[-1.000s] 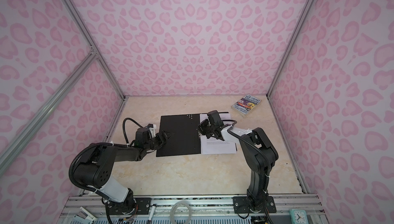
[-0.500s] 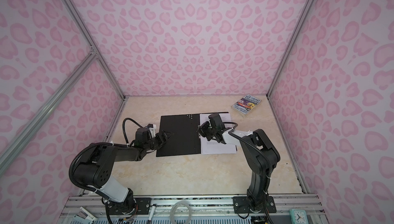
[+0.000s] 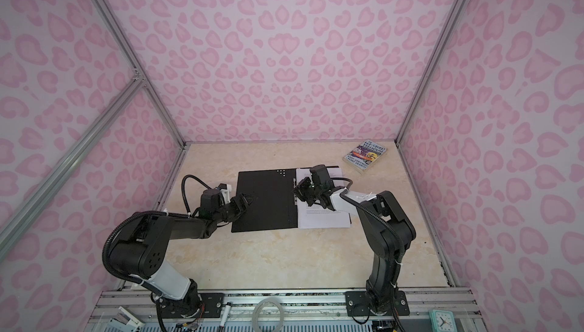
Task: Put the files into the folder
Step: 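Raise the right gripper off the clip toward the folder's far edge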
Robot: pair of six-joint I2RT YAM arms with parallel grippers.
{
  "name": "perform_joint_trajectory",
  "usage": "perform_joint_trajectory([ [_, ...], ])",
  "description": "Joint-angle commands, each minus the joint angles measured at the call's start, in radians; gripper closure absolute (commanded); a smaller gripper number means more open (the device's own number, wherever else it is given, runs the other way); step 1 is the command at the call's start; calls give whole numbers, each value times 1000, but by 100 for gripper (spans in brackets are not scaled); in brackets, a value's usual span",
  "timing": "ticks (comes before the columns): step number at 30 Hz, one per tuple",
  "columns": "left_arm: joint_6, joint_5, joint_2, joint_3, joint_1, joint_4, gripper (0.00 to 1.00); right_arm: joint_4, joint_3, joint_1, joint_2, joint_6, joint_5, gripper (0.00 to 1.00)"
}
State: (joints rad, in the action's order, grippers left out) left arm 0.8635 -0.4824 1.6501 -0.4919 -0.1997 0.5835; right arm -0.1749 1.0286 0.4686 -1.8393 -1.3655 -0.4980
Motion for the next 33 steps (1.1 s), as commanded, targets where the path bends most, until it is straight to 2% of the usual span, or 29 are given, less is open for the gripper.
perform_joint_trajectory([
  [1, 13, 46, 19, 19, 2, -287, 11, 20, 8, -2, -10, 13, -7, 84],
  [4, 13, 43, 22, 18, 3, -286, 11, 80, 56, -4, 4, 94, 11, 73],
  [7, 16, 37, 24, 18, 3, -282, 11, 191, 156, -30, -19, 274, 38, 54],
  [8, 16, 35, 22, 18, 3, -281, 11, 255, 218, -45, -56, 341, 15, 52],
  [10, 15, 37, 18, 19, 3, -284, 11, 336, 304, -60, -116, 431, -24, 52],
  [12, 13, 39, 13, 21, 5, -284, 11, 386, 381, -65, -165, 526, -13, 48],
  [15, 12, 37, 11, 18, 6, -285, 11, 554, 578, -77, -278, 685, 11, 48],
  [20, 8, 42, 4, 23, 12, -289, 11, 745, 832, -73, -444, 878, 17, 48],
  [24, 4, 47, 1, 23, 14, -292, 11, 807, 915, -73, -507, 936, 36, 48],
  [33, 7, 44, 14, 21, 16, -286, 12, 814, 935, -68, -551, 962, -26, 51],
])
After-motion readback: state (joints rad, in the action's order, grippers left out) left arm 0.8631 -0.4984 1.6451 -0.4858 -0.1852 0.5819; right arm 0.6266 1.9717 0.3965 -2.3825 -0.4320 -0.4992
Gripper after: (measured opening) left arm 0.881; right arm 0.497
